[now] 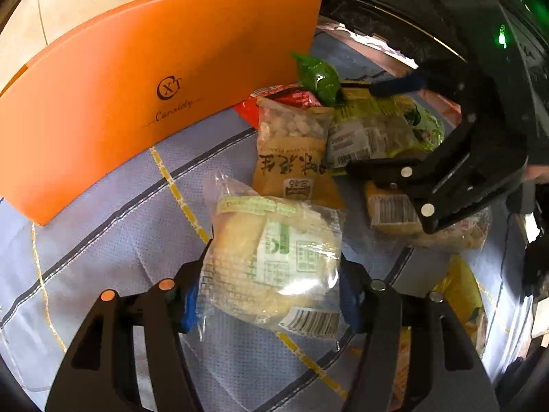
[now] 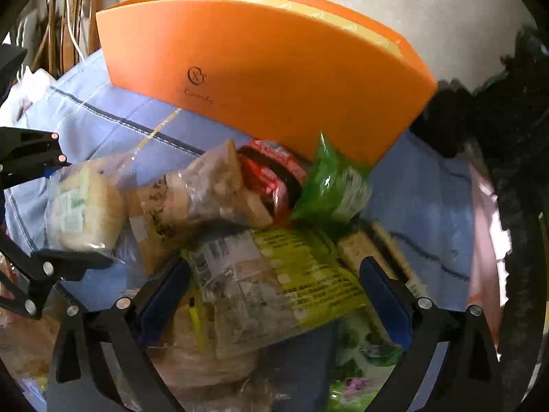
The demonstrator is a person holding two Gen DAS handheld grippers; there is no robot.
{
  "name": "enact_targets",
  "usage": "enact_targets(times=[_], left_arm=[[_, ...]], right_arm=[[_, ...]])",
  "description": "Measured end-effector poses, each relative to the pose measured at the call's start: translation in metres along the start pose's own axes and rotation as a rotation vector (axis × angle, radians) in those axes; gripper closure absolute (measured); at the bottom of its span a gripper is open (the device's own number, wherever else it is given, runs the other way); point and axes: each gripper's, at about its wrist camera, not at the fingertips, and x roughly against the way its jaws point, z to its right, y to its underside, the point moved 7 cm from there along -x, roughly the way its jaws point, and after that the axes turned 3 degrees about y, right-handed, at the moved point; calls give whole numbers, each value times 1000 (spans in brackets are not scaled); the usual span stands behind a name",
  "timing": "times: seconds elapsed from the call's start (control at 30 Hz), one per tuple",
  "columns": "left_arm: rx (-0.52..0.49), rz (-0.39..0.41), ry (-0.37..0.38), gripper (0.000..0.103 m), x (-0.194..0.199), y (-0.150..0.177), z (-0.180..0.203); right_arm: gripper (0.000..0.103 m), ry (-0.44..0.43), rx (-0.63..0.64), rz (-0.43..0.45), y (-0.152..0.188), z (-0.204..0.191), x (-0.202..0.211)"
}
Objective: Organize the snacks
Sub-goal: 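Grasp a round bread pack with the left gripper while the right grasps a green-yellow bag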
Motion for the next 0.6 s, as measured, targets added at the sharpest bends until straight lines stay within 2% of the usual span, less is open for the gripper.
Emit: enact_targets(times=[0.03, 0.07, 0.1, 0.17, 0.23, 0.3, 0.37, 0.43, 0.5, 0.6], left_arm=[[-6, -3, -1, 43, 0, 0, 0], [-12, -7, -3, 43, -1, -1, 0], [-17, -11, -6, 43, -2, -2, 1], [-19, -16, -8, 43, -5, -6, 3], [-16, -22, -11, 43, -8, -9, 5], [-10, -21, -9, 43, -8, -9, 5], [6, -21, 4, 43, -7, -9, 4], [24, -17, 13, 43, -7, -10, 4], [19, -18, 3, 43, -8, -9, 5], [0, -23, -2, 43, -7, -6, 6]], right_arm=[[9, -10, -24, -9, 0, 0, -2], [26, 2, -41, -4, -1, -1, 1], [34, 23, -34, 0, -2, -2, 2], [38, 60, -19, -20, -3, -7, 3], [42, 45, -81, -25, -6, -6, 8], [61, 32, -120, 28, -16, -5, 27], [67, 38, -108, 32, -22, -4, 34], [68, 50, -103, -10, -19, -5, 27], [68, 74, -93, -1, -19, -9, 27], [69, 34, -227, 33, -17, -1, 44]])
